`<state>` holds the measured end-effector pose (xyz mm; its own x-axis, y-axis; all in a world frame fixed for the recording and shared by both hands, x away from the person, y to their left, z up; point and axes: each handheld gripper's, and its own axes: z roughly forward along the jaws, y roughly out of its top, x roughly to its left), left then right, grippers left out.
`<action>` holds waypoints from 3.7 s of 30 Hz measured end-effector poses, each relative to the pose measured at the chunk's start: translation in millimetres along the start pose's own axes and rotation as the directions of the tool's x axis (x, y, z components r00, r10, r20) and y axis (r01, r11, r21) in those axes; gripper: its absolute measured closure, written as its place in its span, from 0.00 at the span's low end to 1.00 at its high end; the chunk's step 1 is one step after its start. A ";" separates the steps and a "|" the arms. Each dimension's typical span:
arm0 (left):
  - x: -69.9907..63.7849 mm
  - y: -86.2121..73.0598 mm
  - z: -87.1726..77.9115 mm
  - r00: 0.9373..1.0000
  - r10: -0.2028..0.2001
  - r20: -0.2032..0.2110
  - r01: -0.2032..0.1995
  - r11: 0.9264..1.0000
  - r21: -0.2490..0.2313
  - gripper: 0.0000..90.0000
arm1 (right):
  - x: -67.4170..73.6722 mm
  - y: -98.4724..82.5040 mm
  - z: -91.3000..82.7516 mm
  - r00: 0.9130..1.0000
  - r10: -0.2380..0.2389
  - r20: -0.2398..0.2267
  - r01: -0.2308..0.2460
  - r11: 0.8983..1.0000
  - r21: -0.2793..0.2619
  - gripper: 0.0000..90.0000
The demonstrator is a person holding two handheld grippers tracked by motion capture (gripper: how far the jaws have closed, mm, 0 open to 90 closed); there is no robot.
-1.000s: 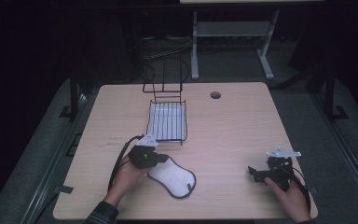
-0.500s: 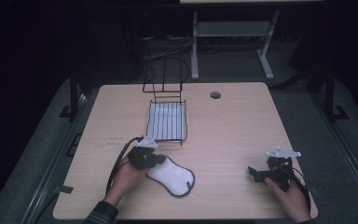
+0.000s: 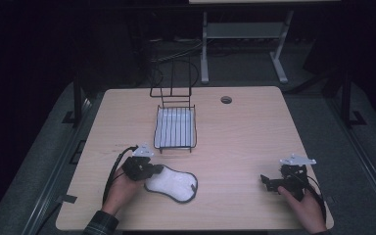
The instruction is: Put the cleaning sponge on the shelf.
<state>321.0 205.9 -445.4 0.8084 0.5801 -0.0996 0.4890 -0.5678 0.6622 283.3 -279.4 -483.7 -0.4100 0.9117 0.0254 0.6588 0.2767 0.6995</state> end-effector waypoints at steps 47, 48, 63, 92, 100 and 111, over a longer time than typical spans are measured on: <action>-4.5 -63.4 -67.4 0.992 -0.125 -0.032 0.122 0.990 -0.069 0.90 | 0.4 -0.1 -0.1 1.000 0.000 0.000 0.000 1.000 0.000 0.01; -4.0 -62.1 -67.4 0.992 -0.119 -0.029 0.117 0.991 -0.072 0.87 | 0.4 -0.2 -0.1 1.000 0.000 0.000 0.000 1.000 0.000 0.01; -9.0 -43.3 -50.8 0.998 -0.065 0.023 0.067 0.996 -0.067 0.26 | 0.6 -0.2 -0.2 1.000 0.001 0.000 -0.001 1.000 0.001 0.01; -9.7 -42.8 -19.7 0.999 0.026 0.040 -0.028 0.998 0.057 0.14 | 0.6 -0.2 -0.2 1.000 0.001 0.000 -0.001 1.000 0.001 0.01; -11.9 -40.7 -18.4 0.998 0.050 0.029 -0.052 0.996 0.077 0.14 | 0.6 -0.2 -0.2 1.000 0.001 0.000 -0.001 1.000 0.001 0.01; -10.6 -39.9 -21.1 0.996 0.056 0.064 -0.061 0.994 0.089 0.23 | 0.6 -0.2 -0.2 1.000 0.001 0.000 -0.001 1.000 0.001 0.01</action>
<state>286.1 234.8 -455.1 0.8536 0.5093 -0.1095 0.4658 -0.6520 0.5982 282.8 -279.0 -483.7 -0.4095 0.9119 0.0259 0.6596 0.2764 0.6990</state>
